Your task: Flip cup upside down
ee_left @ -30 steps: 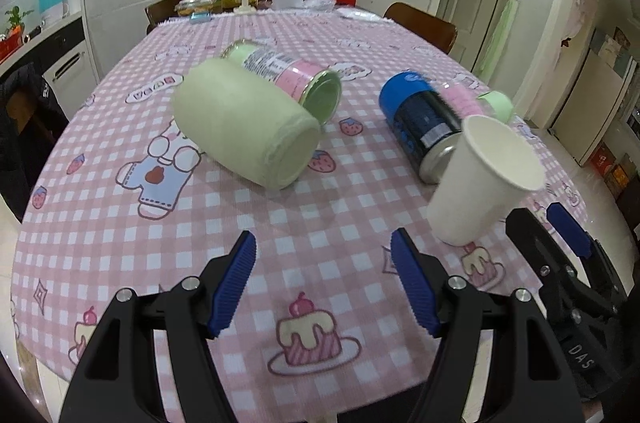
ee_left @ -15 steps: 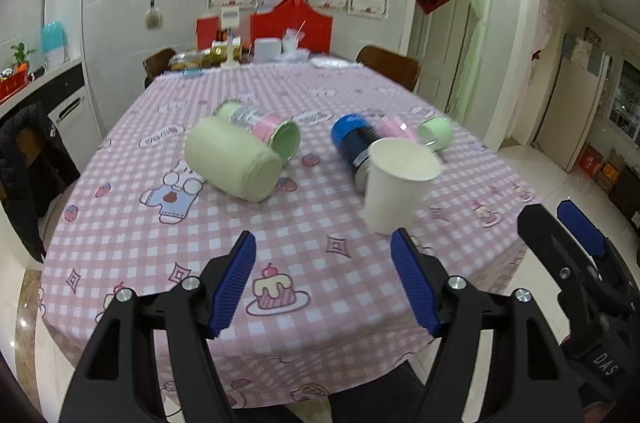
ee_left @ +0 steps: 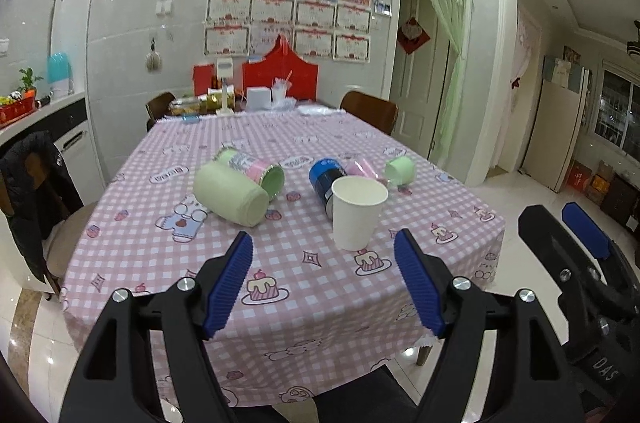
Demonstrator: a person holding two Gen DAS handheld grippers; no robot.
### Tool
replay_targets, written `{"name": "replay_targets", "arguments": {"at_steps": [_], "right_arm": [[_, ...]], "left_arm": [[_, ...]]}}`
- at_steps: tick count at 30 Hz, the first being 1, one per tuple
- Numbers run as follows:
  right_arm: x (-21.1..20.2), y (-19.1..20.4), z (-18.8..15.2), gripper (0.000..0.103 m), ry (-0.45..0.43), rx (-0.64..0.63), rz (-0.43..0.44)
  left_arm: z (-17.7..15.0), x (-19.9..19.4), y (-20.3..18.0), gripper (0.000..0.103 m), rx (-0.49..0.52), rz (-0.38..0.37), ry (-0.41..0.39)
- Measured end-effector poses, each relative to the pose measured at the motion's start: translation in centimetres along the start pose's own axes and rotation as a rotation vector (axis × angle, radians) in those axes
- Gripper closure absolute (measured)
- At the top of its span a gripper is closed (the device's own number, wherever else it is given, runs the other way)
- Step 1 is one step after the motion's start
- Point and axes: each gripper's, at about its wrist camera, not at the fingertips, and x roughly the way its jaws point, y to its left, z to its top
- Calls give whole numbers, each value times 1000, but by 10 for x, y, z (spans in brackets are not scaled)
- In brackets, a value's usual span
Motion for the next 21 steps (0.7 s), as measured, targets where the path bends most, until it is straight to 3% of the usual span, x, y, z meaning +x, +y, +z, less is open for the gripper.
{"name": "replay_targets", "arguments": {"at_steps": [21], "right_arm": [[-62,5,5,8,-116,-25,0]], "left_arm": [[-6,-88,-19,29,14,28,-168]]}}
